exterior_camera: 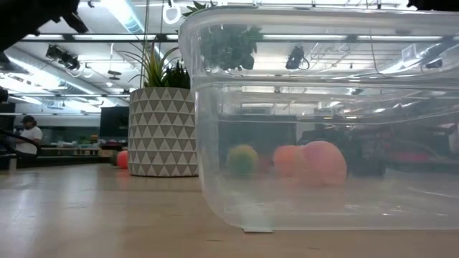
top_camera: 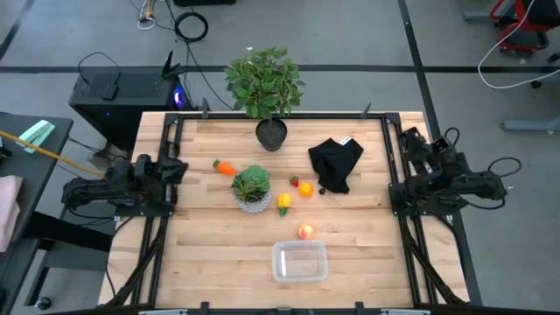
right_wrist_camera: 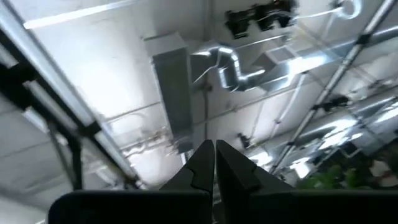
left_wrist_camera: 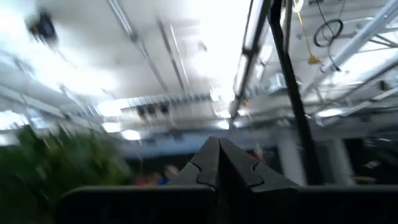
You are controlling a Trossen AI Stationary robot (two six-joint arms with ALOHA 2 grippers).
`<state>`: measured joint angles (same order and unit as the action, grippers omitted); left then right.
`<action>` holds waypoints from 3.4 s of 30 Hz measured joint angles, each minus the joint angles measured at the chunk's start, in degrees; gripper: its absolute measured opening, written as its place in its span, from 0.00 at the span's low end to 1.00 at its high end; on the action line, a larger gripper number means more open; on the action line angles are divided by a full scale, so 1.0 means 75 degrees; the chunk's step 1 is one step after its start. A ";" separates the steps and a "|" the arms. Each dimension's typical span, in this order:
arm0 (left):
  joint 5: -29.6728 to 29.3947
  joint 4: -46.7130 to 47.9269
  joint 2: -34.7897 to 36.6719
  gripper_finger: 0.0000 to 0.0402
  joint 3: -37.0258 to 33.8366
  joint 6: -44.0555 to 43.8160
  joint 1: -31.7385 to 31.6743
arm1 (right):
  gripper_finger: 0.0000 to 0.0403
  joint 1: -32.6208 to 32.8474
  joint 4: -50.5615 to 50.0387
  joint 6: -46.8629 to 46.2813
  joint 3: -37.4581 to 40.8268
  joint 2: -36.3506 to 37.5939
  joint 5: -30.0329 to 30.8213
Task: Pick and placing Produce into tupperware
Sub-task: Put the orange in the transparent bin
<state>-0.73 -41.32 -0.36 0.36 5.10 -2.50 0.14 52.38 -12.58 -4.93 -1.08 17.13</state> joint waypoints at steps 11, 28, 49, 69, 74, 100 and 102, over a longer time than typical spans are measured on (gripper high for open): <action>-0.0217 -0.1848 0.0003 0.06 0.0000 -0.0230 0.0000 | 0.05 0.0000 -0.1762 -0.0686 -0.1574 -0.0226 0.1470; -0.2089 0.2509 -0.1371 0.11 0.3846 0.0221 -0.0003 | 0.05 -0.0883 -0.6413 -0.0781 -0.6803 -0.5265 0.0619; -0.2885 1.1568 -0.6258 0.29 1.0706 0.0955 0.0000 | 0.08 -0.1766 -1.2349 -0.0978 -0.9544 -0.7915 -0.2971; -0.3248 1.5703 -0.7055 0.46 1.0894 0.0086 0.0000 | 0.63 -0.1103 -1.4990 0.1771 -0.9544 -1.0732 -0.1945; -0.3392 1.5705 -0.7150 0.47 1.0893 0.0199 0.0000 | 0.65 -0.1099 -1.5494 0.2575 -0.9541 -1.1525 -0.2105; -0.3416 1.5655 -0.7350 0.47 1.0893 -0.0402 0.0000 | 0.73 -0.1045 -1.3939 0.1481 -0.9530 -1.3420 -0.2691; -0.3416 1.5654 -0.7350 0.47 1.0893 -0.0404 0.0000 | 0.77 -0.1045 -1.3863 0.1472 -0.9530 -1.3408 -0.2644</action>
<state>-26.35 76.09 -55.48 82.06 2.07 -2.50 -7.69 -51.60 -1.55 -76.40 -101.64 -2.70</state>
